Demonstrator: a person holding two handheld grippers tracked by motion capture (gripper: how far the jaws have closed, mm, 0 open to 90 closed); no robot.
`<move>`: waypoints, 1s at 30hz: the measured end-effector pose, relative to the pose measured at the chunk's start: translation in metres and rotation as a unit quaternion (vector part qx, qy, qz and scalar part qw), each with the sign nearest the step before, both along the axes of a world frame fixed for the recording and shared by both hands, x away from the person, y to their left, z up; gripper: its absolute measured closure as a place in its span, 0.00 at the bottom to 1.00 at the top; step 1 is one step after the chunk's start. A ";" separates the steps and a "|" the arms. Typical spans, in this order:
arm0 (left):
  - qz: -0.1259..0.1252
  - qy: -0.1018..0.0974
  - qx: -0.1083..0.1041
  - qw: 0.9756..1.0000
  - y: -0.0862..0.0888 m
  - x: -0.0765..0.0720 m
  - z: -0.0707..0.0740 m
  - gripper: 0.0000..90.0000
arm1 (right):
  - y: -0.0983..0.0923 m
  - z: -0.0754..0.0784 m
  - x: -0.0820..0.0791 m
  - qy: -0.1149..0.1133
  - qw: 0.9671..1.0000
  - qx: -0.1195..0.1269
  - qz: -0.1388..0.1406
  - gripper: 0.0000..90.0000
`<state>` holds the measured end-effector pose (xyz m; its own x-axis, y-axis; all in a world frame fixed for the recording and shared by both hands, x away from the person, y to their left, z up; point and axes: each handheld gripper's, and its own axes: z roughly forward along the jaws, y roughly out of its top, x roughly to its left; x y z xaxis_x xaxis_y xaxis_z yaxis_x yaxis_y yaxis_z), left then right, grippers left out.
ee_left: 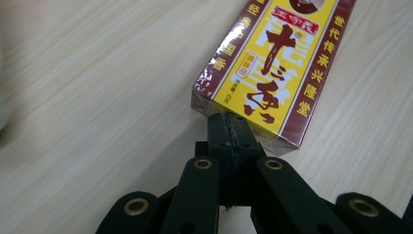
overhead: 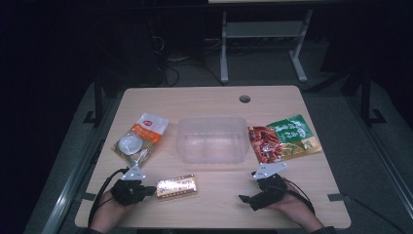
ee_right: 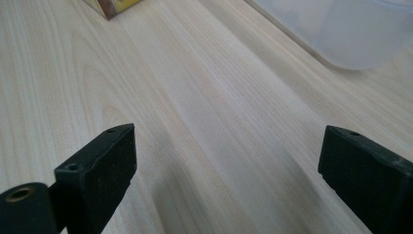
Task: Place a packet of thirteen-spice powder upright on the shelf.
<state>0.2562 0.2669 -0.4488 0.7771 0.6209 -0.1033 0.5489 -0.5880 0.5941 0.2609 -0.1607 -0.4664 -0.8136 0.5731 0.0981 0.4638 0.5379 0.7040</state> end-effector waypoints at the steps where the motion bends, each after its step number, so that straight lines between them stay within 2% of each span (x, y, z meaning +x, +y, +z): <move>1: -0.007 0.002 0.000 1.000 -0.003 0.002 0.000 1.00 | 0.000 0.000 0.000 0.000 1.000 0.001 0.001 0.07; 3: -0.014 0.001 -0.003 1.000 -0.011 0.005 -0.001 1.00 | 0.000 0.001 0.000 -0.001 1.000 0.004 0.000 0.07; 15: -0.061 -0.012 0.006 0.998 -0.054 0.028 -0.002 1.00 | 0.000 0.001 -0.001 -0.003 1.000 0.006 0.008 0.07; 20: -0.079 -0.018 0.009 0.997 -0.066 0.038 -0.001 1.00 | 0.001 0.001 -0.001 -0.005 1.000 0.006 0.011 0.07; 23: -0.082 -0.015 -0.002 0.997 -0.075 0.043 -0.002 1.00 | 0.001 0.001 -0.001 -0.006 1.000 0.007 0.013 0.07; 24: -0.093 -0.020 0.006 0.995 -0.078 0.046 -0.001 1.00 | 0.001 0.001 -0.002 -0.006 1.000 0.008 0.012 0.07; 27: -0.100 -0.022 0.001 0.995 -0.087 0.048 -0.001 1.00 | 0.001 0.001 -0.002 -0.006 1.000 0.007 0.013 0.07; 28: -0.105 -0.025 0.005 0.994 -0.087 0.049 -0.001 1.00 | 0.001 0.001 -0.002 -0.007 1.000 0.007 0.013 0.07; 30: -0.107 -0.036 0.000 0.994 -0.085 0.049 0.004 0.99 | 0.001 0.001 -0.002 -0.006 1.000 0.008 0.013 0.07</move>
